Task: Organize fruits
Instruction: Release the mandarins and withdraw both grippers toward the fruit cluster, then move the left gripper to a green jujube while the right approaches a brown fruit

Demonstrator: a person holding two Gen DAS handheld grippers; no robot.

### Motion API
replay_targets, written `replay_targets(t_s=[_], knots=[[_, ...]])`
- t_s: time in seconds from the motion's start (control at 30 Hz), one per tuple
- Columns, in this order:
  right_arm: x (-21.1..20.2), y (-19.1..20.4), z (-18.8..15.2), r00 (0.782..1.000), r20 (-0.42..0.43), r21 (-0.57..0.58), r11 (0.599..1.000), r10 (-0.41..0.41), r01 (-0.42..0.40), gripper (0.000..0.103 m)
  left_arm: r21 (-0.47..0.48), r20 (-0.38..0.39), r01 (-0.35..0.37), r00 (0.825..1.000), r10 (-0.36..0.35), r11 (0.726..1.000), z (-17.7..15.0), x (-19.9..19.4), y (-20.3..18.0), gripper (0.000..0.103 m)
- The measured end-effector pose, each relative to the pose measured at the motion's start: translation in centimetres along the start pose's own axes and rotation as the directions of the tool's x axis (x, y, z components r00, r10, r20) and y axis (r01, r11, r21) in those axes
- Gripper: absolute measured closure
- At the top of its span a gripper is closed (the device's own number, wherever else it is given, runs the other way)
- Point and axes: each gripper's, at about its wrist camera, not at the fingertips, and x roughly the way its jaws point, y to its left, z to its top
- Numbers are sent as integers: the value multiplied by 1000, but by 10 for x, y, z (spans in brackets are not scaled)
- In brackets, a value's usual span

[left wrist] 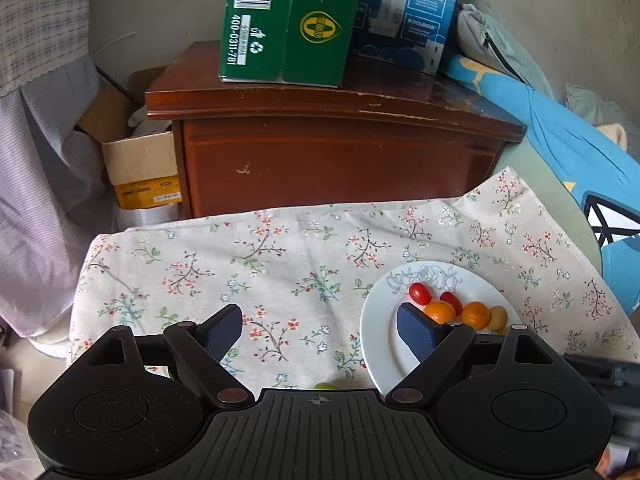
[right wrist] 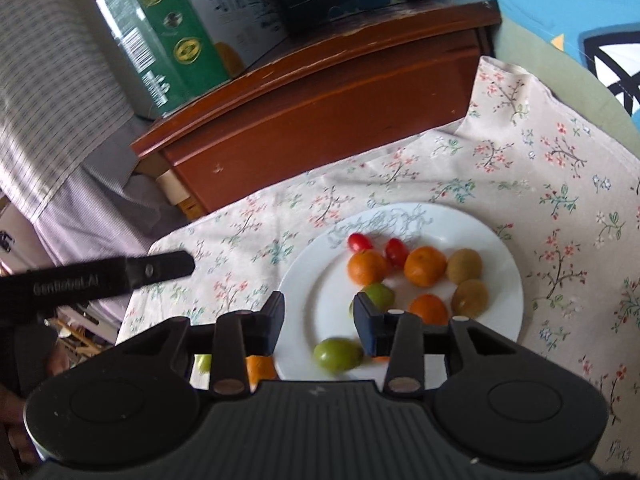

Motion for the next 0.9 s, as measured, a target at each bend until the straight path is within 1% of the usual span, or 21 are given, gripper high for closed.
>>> replay_targets(t_s=[0.07,0.13,0.3,0.4,0.57,0.77,0.9], knots=[[-1,7,-8,1000,-13,-17,1000,-1,1,63,-2,3,-7,1000,7,1000,0,-5,4,17],[-1,13,-16,1000,-23,-25,1000,-5,4,63,2,11,-17,1000,17,1000,-1,-10,7,15],[-2,22,-39,999,-52,19,1000,-5,6,63,-3,10,-22,1000,22,1000,-5,-19,18,13],[0,30,-52,998,-62,14,1000,-24,24,63,5,6,-38,999,38,999,-8,-22,24,13],[8,39,-67,995,-84,0,999,-49,50,63,-18,-29,-62,998,62,998,-13,-17,37,13],[20,39,-71,992,-84,-3,995,-96,96,63,-31,-60,-85,995,83,996,-19,-7,49,13],[26,42,-75,990,-87,-20,994,-108,107,63,-34,-95,-79,993,76,996,-27,3,55,13]])
